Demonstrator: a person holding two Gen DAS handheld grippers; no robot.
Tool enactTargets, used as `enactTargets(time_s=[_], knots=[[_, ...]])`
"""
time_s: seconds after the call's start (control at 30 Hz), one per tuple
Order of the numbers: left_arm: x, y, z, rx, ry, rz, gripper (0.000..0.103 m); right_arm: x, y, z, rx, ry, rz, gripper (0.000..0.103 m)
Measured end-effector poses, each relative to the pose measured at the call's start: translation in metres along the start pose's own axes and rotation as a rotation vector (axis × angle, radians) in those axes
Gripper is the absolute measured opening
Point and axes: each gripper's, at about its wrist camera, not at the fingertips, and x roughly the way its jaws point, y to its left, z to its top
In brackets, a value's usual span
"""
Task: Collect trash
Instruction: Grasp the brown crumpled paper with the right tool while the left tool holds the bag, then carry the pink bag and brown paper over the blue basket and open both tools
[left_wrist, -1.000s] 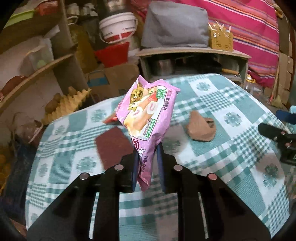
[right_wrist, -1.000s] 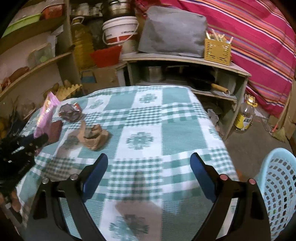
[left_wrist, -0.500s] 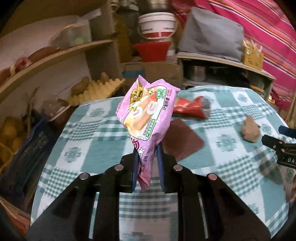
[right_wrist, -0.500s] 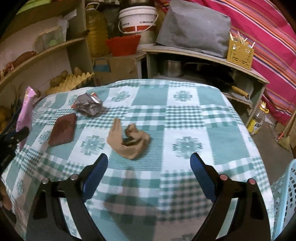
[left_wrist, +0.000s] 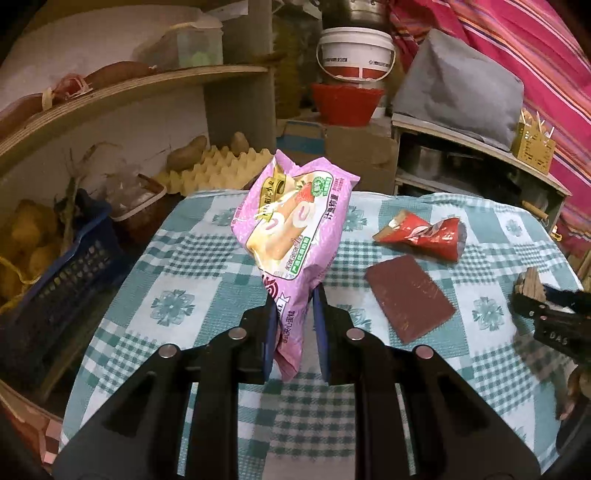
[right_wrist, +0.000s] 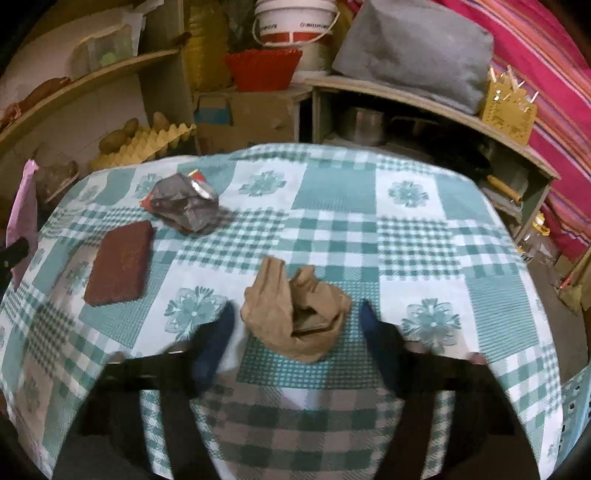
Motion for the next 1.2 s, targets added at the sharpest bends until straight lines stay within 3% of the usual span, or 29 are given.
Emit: enactTargets(time_s=[0.33,0.63,0.83,1.2], knots=[[-0.014,-0.025,0.003,0.027,-0.021,-0.028,0.017,-0.036,-0.011,-0.008,-0.029,-0.073,-0.035,0.051],[-0.04,-0.077,0.003,0.098,-0.058,-0.087,0.017,-0.096,-0.075,-0.03,0.021,-0.126,-0.117,0.051],[-0.061,-0.126,-0.003,0.146,-0.07,-0.151,0.017,-0.133,-0.129,-0.048,0.094,-0.142,-0.144,0.051],[-0.103,-0.254,-0.024,0.251,-0.073,-0.334,0.017,-0.198,-0.221,-0.084,0.195,-0.193,-0.199,0.051]])
